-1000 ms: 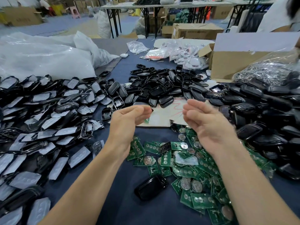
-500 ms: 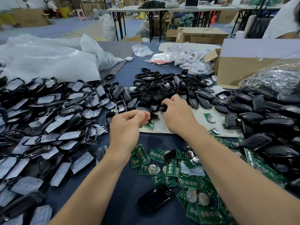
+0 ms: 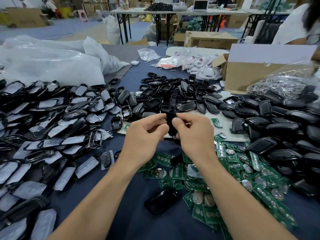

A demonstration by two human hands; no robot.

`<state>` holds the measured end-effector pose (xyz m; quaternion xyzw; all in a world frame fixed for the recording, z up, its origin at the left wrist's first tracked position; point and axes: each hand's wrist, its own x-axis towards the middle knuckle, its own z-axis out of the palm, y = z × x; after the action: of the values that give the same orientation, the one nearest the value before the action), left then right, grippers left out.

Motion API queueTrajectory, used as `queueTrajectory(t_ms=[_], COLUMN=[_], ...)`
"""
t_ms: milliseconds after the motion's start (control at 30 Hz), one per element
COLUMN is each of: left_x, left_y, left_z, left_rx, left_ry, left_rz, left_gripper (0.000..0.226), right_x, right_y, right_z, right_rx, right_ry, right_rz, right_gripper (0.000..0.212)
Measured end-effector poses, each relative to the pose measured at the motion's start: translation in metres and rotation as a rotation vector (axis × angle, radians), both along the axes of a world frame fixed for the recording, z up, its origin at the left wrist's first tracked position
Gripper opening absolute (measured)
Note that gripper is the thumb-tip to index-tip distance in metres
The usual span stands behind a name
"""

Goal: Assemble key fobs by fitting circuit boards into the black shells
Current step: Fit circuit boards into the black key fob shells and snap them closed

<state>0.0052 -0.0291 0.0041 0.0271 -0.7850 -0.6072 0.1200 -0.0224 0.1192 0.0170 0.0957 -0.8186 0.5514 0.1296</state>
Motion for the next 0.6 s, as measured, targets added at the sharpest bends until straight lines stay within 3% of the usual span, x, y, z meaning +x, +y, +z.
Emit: queueTrajectory(t_ms=[67, 167, 267, 367, 467, 533, 600], left_x=[0.000, -0.001, -0.002, -0.003, -0.005, -0.006, -0.007], left_y=[0.000, -0.002, -0.006, -0.011, -0.012, -0.013, -0.016], left_z=[-0.002, 0.002, 0.006, 0.010, 0.014, 0.014, 0.014], left_rx=[-0.004, 0.008, 0.089, 0.223, 0.411, 0.476, 0.501], left_ry=[0.000, 0.001, -0.025, -0.057, -0.113, -0.134, -0.141], left_rz=[0.006, 0.023, 0.105, 0.211, 0.238, 0.219, 0.197], left_gripper=[0.039, 0.019, 0.021, 0.019, 0.015, 0.015, 0.014], right_x=[0.007, 0.017, 0.022, 0.030, 0.036, 0.039, 0.038], right_y=[0.005, 0.010, 0.016, 0.016, 0.008, 0.004, 0.005], right_z=[-0.003, -0.003, -0.006, 0.000, 0.001, 0.002, -0.001], right_rx=[-0.116, -0.243, 0.046, 0.362, 0.709, 0.716, 0.595], right_ry=[-0.113, -0.247, -0.131, -0.065, -0.052, -0.033, -0.052], right_rz=[0.043, 0.164, 0.090, 0.118, 0.263, 0.294, 0.266], right_gripper=[0.027, 0.019, 0.021, 0.005, 0.027, 0.017, 0.011])
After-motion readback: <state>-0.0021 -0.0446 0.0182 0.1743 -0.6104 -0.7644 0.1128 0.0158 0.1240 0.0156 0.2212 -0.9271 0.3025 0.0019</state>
